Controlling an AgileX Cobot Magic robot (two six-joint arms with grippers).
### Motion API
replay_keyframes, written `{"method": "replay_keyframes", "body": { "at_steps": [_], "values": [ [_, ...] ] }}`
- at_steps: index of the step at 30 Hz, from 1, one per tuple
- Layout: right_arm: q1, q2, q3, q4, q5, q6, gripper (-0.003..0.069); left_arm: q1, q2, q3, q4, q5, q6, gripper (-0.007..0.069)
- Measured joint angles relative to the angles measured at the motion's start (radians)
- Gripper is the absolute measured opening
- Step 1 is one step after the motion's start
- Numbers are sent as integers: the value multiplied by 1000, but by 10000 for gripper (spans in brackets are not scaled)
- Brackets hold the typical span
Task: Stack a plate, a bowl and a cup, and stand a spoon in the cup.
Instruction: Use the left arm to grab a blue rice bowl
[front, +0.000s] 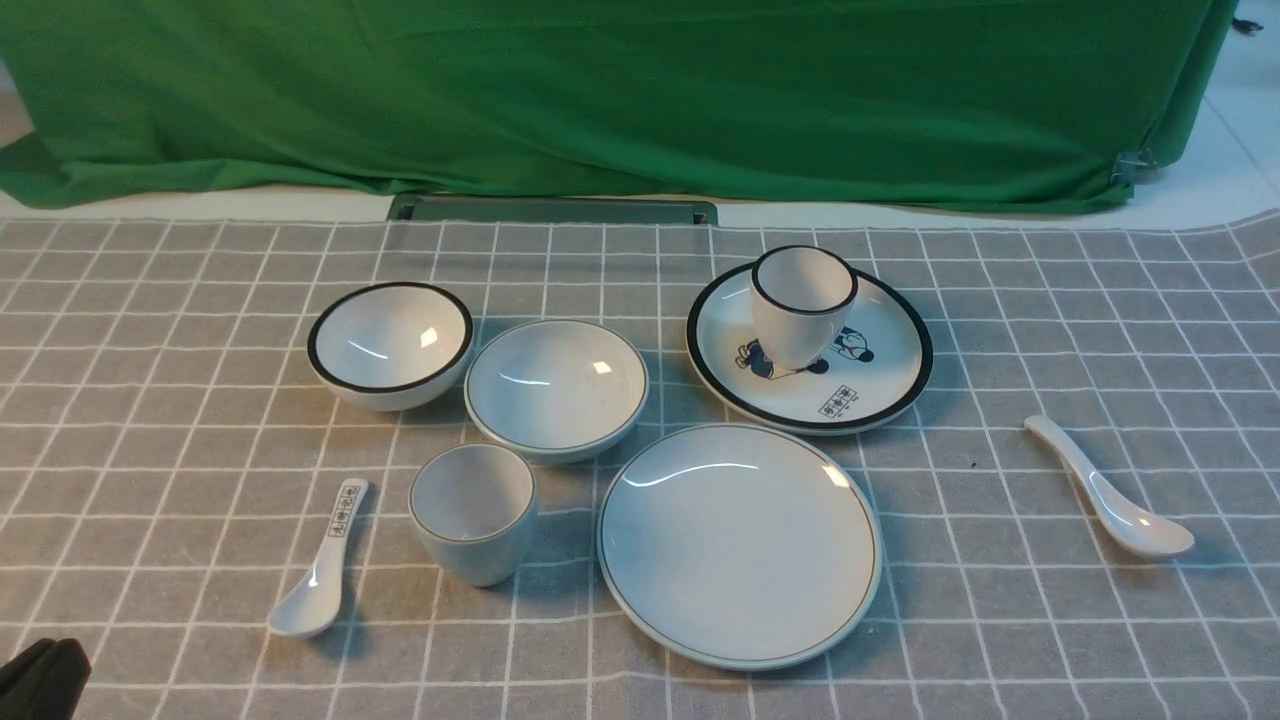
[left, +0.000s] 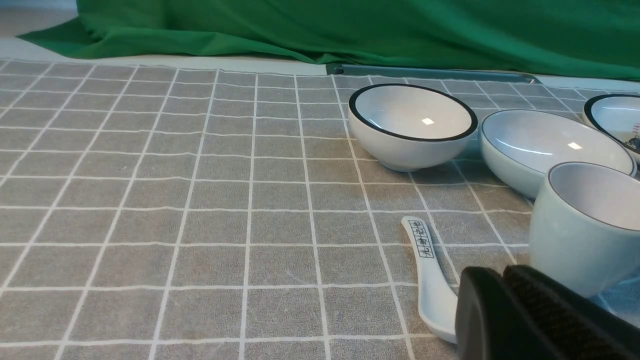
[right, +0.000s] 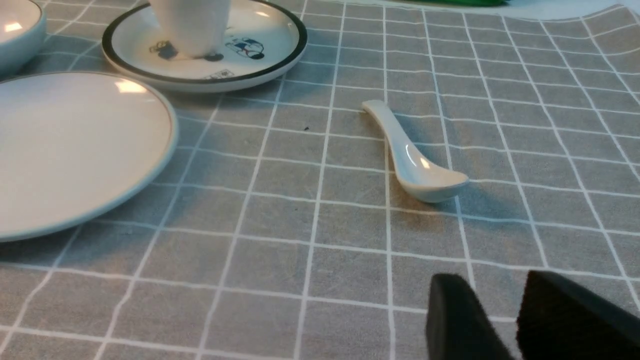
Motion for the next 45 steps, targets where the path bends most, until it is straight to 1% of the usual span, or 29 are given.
{"method": "replay_keyframes", "body": {
  "at_steps": [1,3,7,8,10,11,13,14,15,16,17,18,19,20,23,26,28,30,31,33,37,41,43,44,45],
  "values": [
    [0,0,0,0,0,0,242,0,0,0,0,-7,0,17],
    [0,0,0,0,0,0,242,0,0,0,-40,-41,-14,17],
    [0,0,0,0,0,0,242,0,0,0,-304,-183,-139,17],
    [0,0,0,0,0,0,242,0,0,0,-304,-190,-144,17],
    [0,0,0,0,0,0,242,0,0,0,-419,-268,-194,17],
    [0,0,0,0,0,0,242,0,0,0,-443,-299,-209,17],
    [0,0,0,0,0,0,242,0,0,-1,-457,-307,-234,17],
    [0,0,0,0,0,0,242,-2,0,-15,-458,-275,-247,17],
    [0,0,0,0,0,0,242,-9,2,-53,-443,-211,-242,17],
    [0,0,0,0,0,0,242,-18,19,-111,-411,-137,-209,17],
    [0,0,0,0,0,0,242,-19,23,-123,-405,-125,-204,17],
    [0,0,0,0,0,0,242,-31,69,-194,-368,-28,-139,17],
    [0,0,0,0,0,0,242,-34,86,-232,-349,2,-119,17],
    [0,0,0,0,0,0,242,-46,199,-358,-300,155,-38,17],
    [0,0,0,0,0,0,242,-48,359,-489,-275,324,42,17],
    [0,0,0,0,0,0,242,-50,567,-624,-267,481,153,17],
    [0,0,0,0,0,0,242,-61,685,-686,-273,515,185,17],
    [0,0,0,0,0,1,242,-99,818,-742,-292,515,231,17],
    [0,0,0,0,0,1,242,-108,838,-746,-295,513,242,17],
    [0,0,0,0,0,1,242,-176,952,-795,-304,499,296,17],
    [0,0,0,0,0,0,242,-291,1114,-901,-306,499,343,17],
    [0,0,0,2,-17,8,242,-363,1197,-979,-295,527,361,17],
    [0,0,0,39,-85,93,242,-413,1247,-1026,-258,544,364,17],
    [0,0,0,44,-102,103,242,-415,1250,-1029,-255,545,363,17],
    [0,0,0,57,-179,198,242,-430,1271,-1047,-232,557,353,17]
  ]
}}
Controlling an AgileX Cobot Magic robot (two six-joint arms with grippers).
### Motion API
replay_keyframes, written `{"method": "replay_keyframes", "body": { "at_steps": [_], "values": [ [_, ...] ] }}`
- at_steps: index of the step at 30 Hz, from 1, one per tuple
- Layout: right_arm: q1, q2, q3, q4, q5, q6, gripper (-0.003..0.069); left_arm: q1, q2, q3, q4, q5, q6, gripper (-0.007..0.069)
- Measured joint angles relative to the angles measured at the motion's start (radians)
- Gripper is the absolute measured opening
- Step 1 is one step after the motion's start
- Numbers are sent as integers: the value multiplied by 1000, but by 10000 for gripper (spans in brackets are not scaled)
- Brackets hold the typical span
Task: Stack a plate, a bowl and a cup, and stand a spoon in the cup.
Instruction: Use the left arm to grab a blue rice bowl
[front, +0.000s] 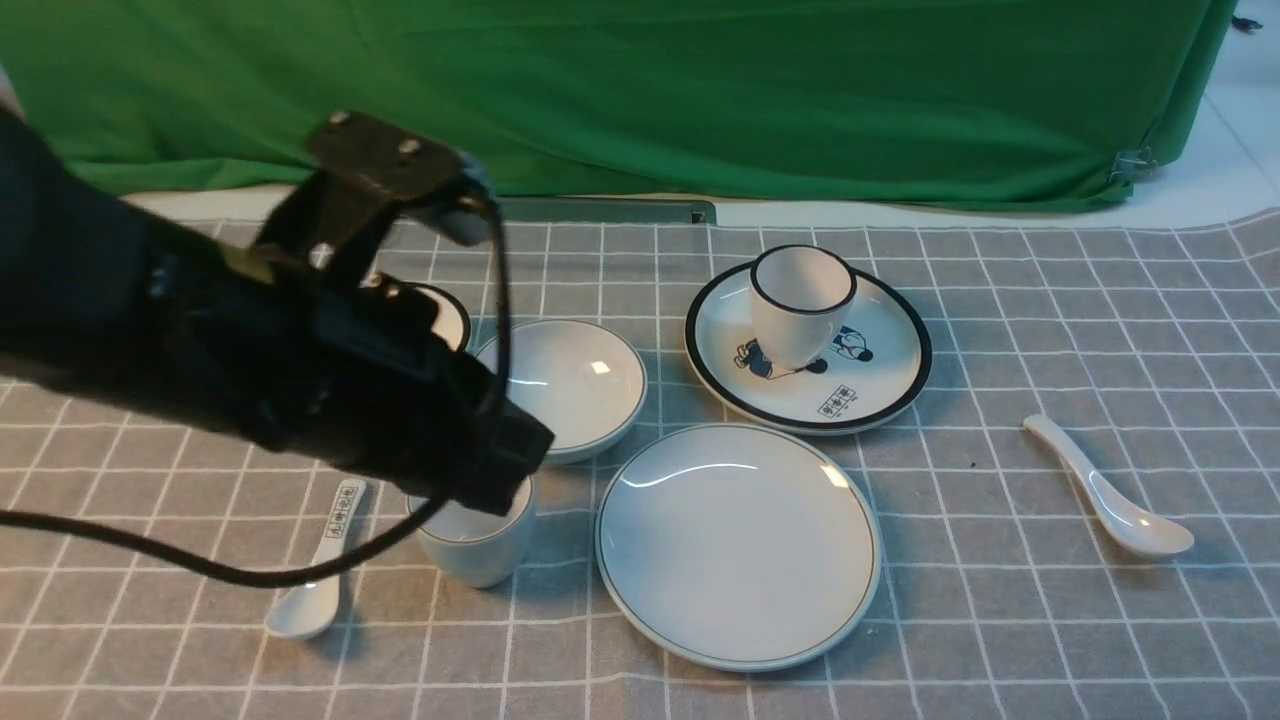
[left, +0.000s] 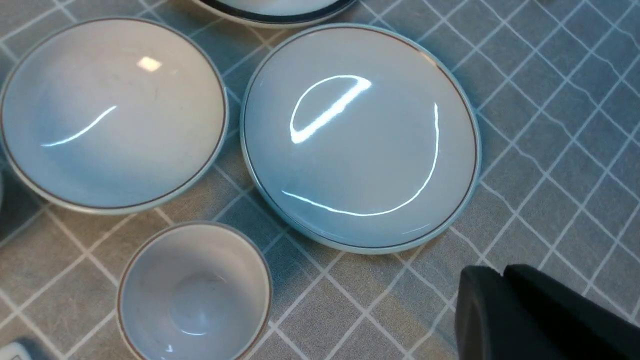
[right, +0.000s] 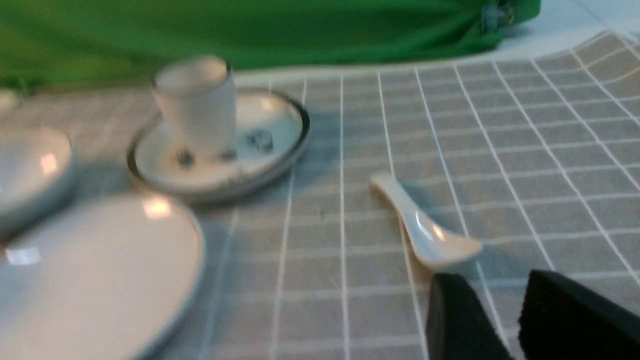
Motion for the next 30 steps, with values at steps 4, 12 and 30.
{"method": "replay_keyframes", "body": {
  "at_steps": [4,12,30],
  "values": [
    [0,0,0,13,-205,198,242,-5,48,-37,39,32,-30,17],
    [33,86,-161,18,26,216,136,-5,103,-85,74,-58,-8,17],
    [201,633,-849,13,820,-263,86,-78,719,-632,294,213,-84,105]
  ]
}}
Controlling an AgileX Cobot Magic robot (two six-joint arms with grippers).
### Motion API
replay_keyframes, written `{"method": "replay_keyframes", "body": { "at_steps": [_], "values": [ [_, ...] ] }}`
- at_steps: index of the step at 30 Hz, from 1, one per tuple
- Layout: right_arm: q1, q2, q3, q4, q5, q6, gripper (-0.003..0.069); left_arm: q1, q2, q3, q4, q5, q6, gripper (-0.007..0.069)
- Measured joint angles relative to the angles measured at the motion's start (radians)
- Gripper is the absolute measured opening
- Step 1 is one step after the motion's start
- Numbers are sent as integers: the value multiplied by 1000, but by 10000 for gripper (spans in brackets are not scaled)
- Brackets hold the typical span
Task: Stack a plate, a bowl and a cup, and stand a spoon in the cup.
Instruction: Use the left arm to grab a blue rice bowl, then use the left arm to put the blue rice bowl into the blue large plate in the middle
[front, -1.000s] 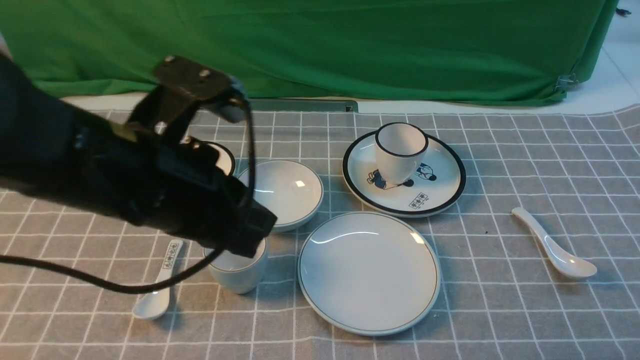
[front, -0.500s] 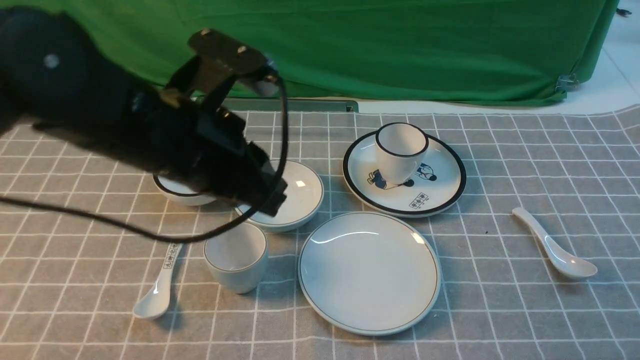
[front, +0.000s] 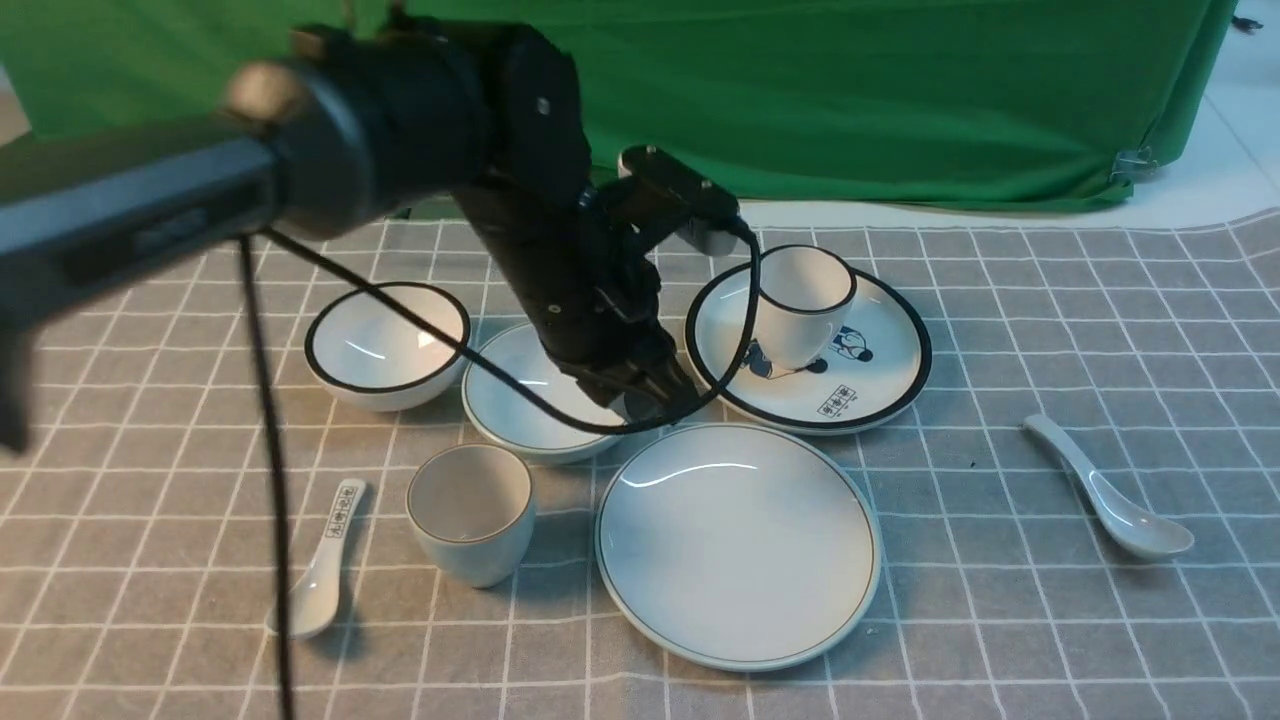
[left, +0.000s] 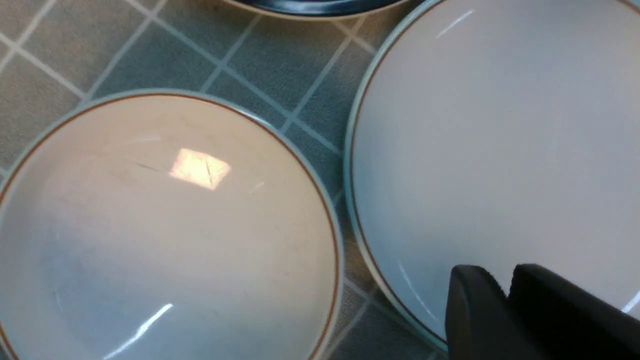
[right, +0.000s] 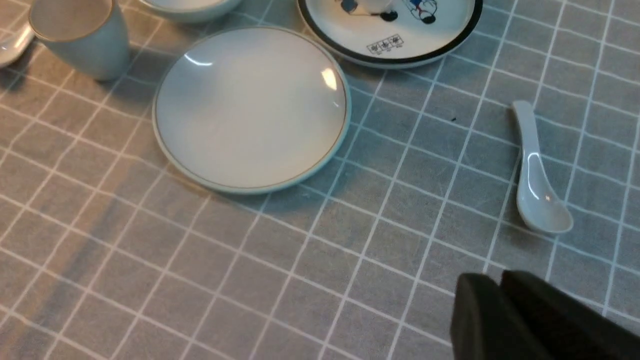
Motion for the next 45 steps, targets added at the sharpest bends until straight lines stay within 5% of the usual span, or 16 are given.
{"method": "replay_keyframes", "body": {
  "at_steps": [9,14,19,30,38,45],
  "values": [
    [0,0,11,0,25,-18,87,10,159,-106,74,-48,-23,392],
    [1,0,50,-1,28,-18,87,10,182,-108,135,-90,-58,418],
    [1,0,92,-1,29,-18,87,10,204,-108,156,-95,-67,386],
    [1,0,99,2,29,-18,89,8,222,-119,190,-92,-78,123],
    [1,0,99,3,42,-18,89,-14,163,-118,220,-45,-100,34],
    [1,0,99,4,42,-18,89,-208,-21,5,199,-61,-123,31]
  ]
}}
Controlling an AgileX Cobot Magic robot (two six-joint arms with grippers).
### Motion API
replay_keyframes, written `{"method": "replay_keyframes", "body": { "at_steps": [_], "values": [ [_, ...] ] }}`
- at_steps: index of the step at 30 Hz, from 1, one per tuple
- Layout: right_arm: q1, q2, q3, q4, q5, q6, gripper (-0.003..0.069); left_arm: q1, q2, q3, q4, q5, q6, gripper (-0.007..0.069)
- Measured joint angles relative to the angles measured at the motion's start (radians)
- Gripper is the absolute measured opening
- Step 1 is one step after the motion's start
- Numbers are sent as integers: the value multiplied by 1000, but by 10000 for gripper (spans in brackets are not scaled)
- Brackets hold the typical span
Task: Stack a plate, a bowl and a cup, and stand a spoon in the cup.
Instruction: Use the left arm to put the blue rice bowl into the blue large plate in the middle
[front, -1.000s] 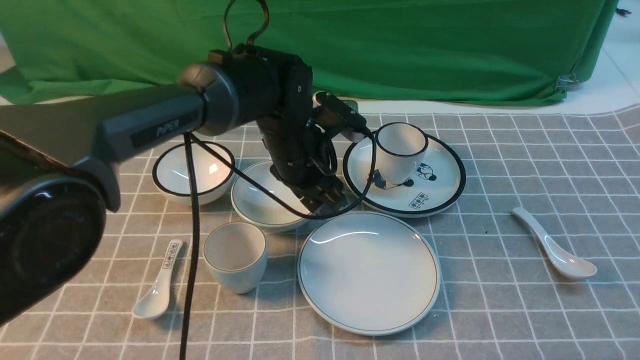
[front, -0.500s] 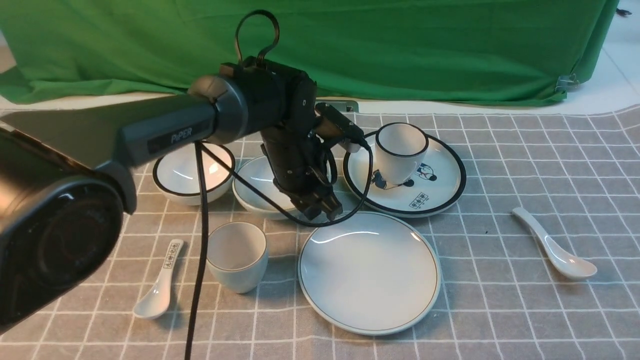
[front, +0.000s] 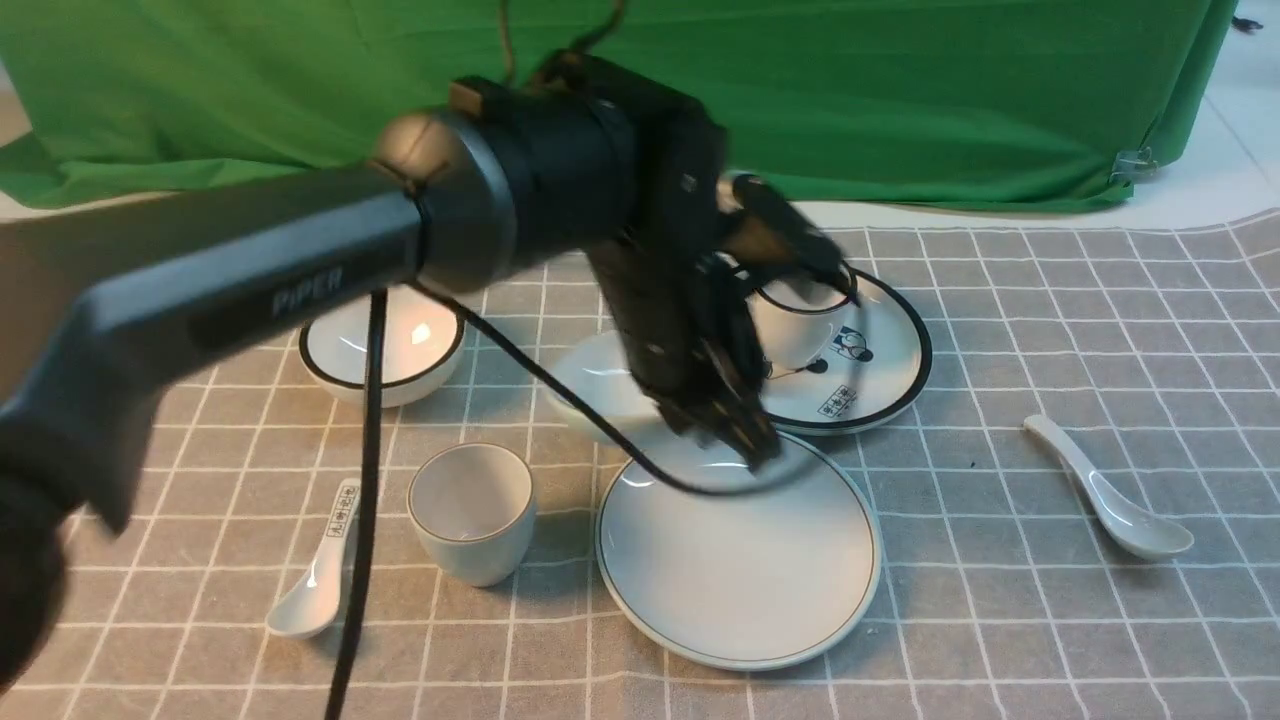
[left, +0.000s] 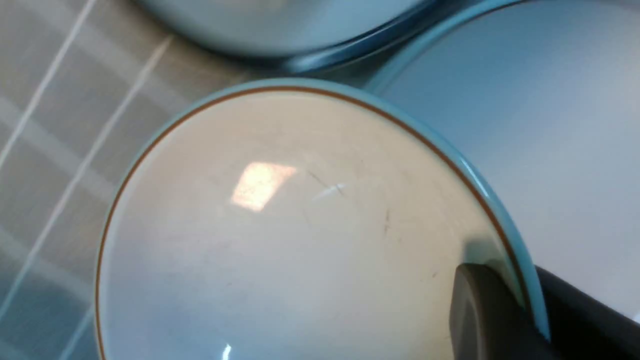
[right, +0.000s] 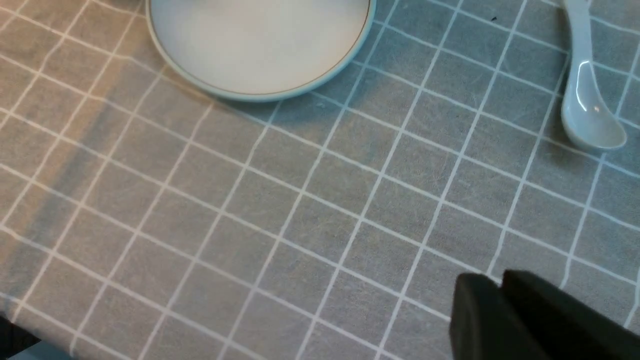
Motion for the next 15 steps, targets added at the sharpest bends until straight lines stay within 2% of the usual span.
{"method": "replay_keyframes", "body": {
  "at_steps": [2,6,15],
  "values": [
    [0,0,0,0,0,0,89,-82,-34,68,-10,-34,0,31],
    [0,0,0,1,-1,0,89,-145,-15,149,14,-99,0,31],
    [0,0,0,2,0,0,89,-148,9,181,36,-172,-5,29]
  ]
}}
